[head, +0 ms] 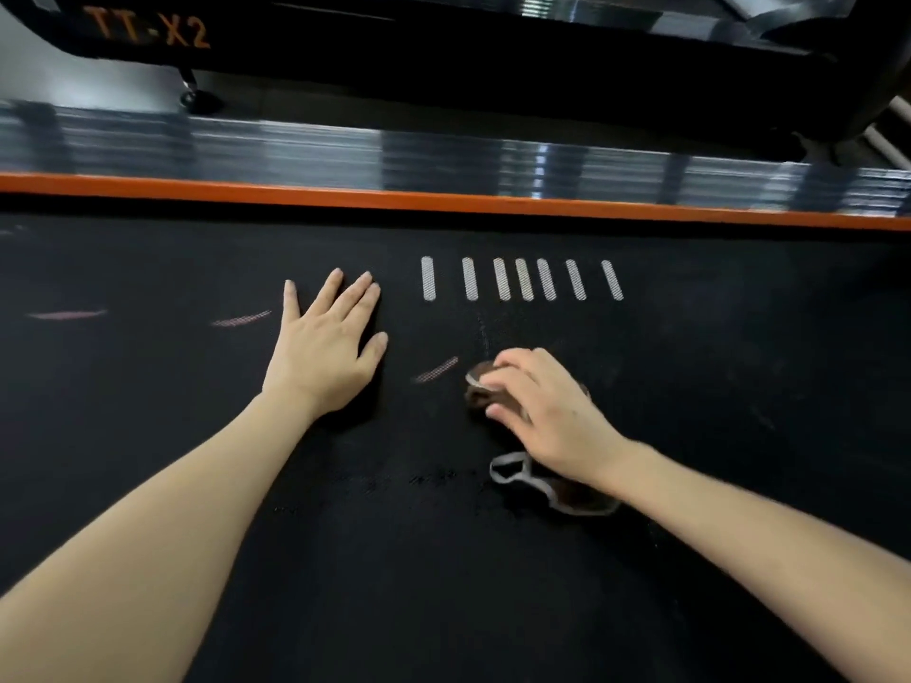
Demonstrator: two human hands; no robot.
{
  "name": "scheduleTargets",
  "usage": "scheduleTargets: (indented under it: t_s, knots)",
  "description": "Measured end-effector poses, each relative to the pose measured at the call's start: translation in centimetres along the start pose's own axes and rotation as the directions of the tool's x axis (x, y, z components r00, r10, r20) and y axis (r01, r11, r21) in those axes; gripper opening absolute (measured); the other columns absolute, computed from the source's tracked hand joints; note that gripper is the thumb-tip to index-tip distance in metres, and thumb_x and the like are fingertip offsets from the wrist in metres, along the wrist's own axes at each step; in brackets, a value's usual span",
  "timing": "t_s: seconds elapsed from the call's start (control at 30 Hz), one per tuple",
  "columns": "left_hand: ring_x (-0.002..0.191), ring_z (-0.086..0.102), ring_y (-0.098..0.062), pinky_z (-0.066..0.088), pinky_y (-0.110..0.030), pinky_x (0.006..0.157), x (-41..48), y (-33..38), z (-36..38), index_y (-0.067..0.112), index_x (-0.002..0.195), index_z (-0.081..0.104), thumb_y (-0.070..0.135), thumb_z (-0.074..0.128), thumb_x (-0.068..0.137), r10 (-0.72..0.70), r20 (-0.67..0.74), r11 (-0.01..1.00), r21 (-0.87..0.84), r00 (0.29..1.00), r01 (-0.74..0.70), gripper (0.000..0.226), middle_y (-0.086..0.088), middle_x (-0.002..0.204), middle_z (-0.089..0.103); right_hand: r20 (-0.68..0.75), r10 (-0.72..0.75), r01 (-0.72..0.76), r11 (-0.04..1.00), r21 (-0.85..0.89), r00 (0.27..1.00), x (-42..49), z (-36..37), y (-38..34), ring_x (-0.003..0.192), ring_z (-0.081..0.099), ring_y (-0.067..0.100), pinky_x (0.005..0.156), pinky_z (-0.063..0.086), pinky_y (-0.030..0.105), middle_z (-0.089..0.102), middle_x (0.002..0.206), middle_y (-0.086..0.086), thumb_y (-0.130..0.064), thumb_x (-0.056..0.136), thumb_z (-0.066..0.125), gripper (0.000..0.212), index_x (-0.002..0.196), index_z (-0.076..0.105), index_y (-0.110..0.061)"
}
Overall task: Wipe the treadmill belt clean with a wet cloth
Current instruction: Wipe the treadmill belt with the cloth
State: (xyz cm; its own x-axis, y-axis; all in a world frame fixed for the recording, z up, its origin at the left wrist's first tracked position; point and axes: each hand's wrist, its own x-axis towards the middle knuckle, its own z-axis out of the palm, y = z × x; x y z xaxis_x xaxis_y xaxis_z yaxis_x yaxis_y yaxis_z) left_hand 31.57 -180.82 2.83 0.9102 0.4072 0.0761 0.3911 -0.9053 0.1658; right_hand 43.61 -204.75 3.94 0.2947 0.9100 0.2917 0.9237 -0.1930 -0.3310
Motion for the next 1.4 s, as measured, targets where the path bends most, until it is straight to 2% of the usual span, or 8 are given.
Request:
scheduleTargets:
  t_s: [0.2, 0.3, 0.47, 0.7, 0.87, 1.07, 1.23, 1.4]
  knots:
    - [0.147, 0.003, -0.018, -0.005, -0.054, 0.115, 0.1, 0.0, 0.1, 0.019, 0.15, 0.022, 0.043, 0.03, 0.098, -0.006, 0.004, 1.0, -0.003, 1.0, 0.006, 0.058, 0.006, 0.158, 0.015, -0.163, 0.355, -0.373, 0.923, -0.096, 0.921, 7.8, 1.7, 2.6, 0.092, 0.051, 0.03, 0.085, 0.038, 0.036, 0.057, 0.099, 0.012, -0.018, 0.09, 0.06, 0.019, 0.101, 0.062, -0.003]
    - [0.147, 0.003, -0.019, -0.005, -0.054, 0.115, 0.1, -0.1, 0.1, 0.018, 0.15, 0.022, 0.042, 0.031, 0.098, 0.003, -0.001, 1.0, -0.005, 1.0, -0.003, 0.058, 0.005, 0.158, 0.015, -0.12, 0.255, -0.263, 0.963, -0.058, 0.96, 3.0, 2.1, -2.2, 0.085, 0.051, 0.028, 0.078, 0.041, 0.04, 0.057, 0.095, 0.009, -0.024, 0.088, 0.055, 0.02, 0.097, 0.063, -0.008]
    - [0.146, 0.005, -0.02, -0.004, -0.055, 0.115, 0.1, -0.2, 0.0, 0.017, 0.15, 0.023, 0.042, 0.031, 0.098, 0.009, 0.007, 1.0, -0.005, 1.0, -0.009, 0.057, 0.003, 0.158, 0.016, 0.019, 0.09, -0.09, 0.996, -0.019, 0.996, -9.0, -1.0, -6.6, 0.094, 0.055, 0.029, 0.089, 0.043, 0.038, 0.059, 0.112, 0.012, -0.028, 0.089, 0.054, 0.024, 0.105, 0.062, -0.011]
    - [0.146, 0.006, -0.021, -0.003, -0.057, 0.114, 0.4, -0.3, 0.3, 0.016, 0.149, 0.023, 0.042, 0.031, 0.099, 0.015, 0.012, 0.999, 0.03, 1.0, -0.015, 0.058, 0.002, 0.158, 0.017, -0.238, 0.447, -0.485, 0.864, -0.135, 0.862, -5.1, -0.5, -1.1, 0.087, 0.053, 0.035, 0.078, 0.042, 0.045, 0.059, 0.102, 0.016, -0.023, 0.087, 0.053, 0.026, 0.101, 0.063, -0.002]
    - [0.146, 0.012, -0.021, -0.004, -0.057, 0.114, -2.0, 1.1, -1.5, 0.015, 0.146, 0.033, 0.037, 0.035, 0.098, 0.007, -0.065, 1.0, -0.015, 0.998, -0.008, 0.054, 0.001, 0.156, 0.024, -0.272, 0.405, -0.453, 0.879, -0.148, 0.873, -5.4, -0.8, -1.4, 0.085, 0.054, 0.036, 0.074, 0.047, 0.049, 0.059, 0.101, 0.017, -0.02, 0.088, 0.056, 0.024, 0.101, 0.062, -0.001]
    - [0.142, 0.025, -0.027, 0.003, -0.06, 0.112, -15.4, 0.9, -4.1, 0.013, 0.134, 0.052, 0.04, 0.026, 0.094, 0.148, -0.108, 0.989, 0.006, 0.983, -0.148, 0.055, -0.005, 0.149, 0.038, -0.243, 0.439, -0.479, 0.866, -0.143, 0.865, -5.4, -1.2, -1.5, 0.096, 0.052, 0.035, 0.084, 0.042, 0.045, 0.057, 0.109, 0.017, -0.019, 0.093, 0.057, 0.024, 0.108, 0.06, -0.001]
    - [0.143, 0.02, -0.026, 0.004, -0.058, 0.113, -23.6, -1.2, -3.4, 0.014, 0.143, 0.039, 0.045, 0.016, 0.095, 0.042, 0.051, 0.996, 0.07, 0.998, -0.046, 0.062, -0.003, 0.152, 0.031, -0.243, 0.546, -0.578, 0.812, -0.084, 0.802, -6.5, -0.8, -5.1, 0.095, 0.051, 0.034, 0.084, 0.04, 0.043, 0.058, 0.107, 0.015, -0.024, 0.093, 0.053, 0.023, 0.104, 0.061, -0.005]
    - [0.146, 0.006, -0.02, -0.002, -0.047, 0.116, -23.9, -1.5, -2.2, 0.021, 0.149, 0.024, 0.05, 0.006, 0.091, 0.027, 0.085, 0.999, 0.043, 0.996, -0.031, 0.067, 0.002, 0.157, 0.018, -0.191, 0.392, -0.406, 0.913, -0.038, 0.9, -10.0, 3.1, -16.8, 0.08, 0.053, 0.03, 0.073, 0.042, 0.04, 0.058, 0.091, 0.008, -0.032, 0.085, 0.049, 0.025, 0.092, 0.064, -0.012]
